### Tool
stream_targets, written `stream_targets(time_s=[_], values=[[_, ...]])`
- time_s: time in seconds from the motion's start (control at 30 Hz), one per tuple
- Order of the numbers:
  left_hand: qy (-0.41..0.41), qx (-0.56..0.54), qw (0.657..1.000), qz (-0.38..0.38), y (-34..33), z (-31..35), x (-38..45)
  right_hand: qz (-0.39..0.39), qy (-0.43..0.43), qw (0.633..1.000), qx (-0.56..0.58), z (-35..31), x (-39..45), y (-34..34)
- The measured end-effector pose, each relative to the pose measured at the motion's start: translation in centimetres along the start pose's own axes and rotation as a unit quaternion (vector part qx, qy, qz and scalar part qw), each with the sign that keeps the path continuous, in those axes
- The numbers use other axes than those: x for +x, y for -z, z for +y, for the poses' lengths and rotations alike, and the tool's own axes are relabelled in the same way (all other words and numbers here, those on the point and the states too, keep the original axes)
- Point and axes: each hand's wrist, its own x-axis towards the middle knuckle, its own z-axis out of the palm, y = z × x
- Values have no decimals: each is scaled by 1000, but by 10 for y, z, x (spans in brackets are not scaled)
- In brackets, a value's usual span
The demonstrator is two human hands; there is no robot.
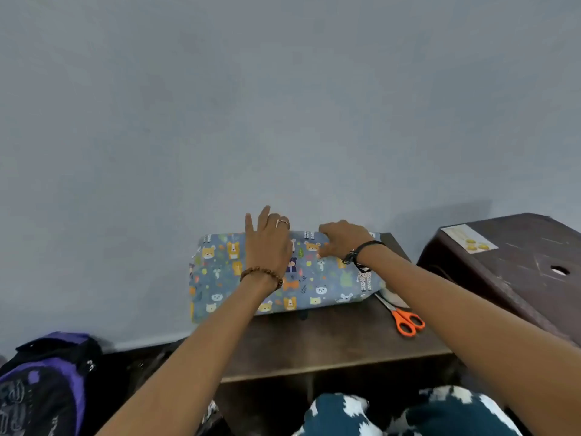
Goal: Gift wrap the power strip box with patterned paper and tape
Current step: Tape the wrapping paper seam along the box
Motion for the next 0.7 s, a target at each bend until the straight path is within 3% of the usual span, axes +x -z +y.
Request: stream_targets(time_s=[0.13,0.3,0.47,0.57,0.7], values=[[32,-51,998,31,-32,-2,-11,-77,7,997,11,3,48,-7],[63,-57,995,-58,-75,1,-46,-174,-20,984,44,6,82,-35],[164,-128,970,-129,-93,7,-62,-125,-34,991,38,6,87,-55],[257,-231,926,-155,-94,14,-60,-96,-52,992,69,0,81,-58],[343,-429,825,-134,-87,23,-52,-102,-87,980,145,-14,68,-59]])
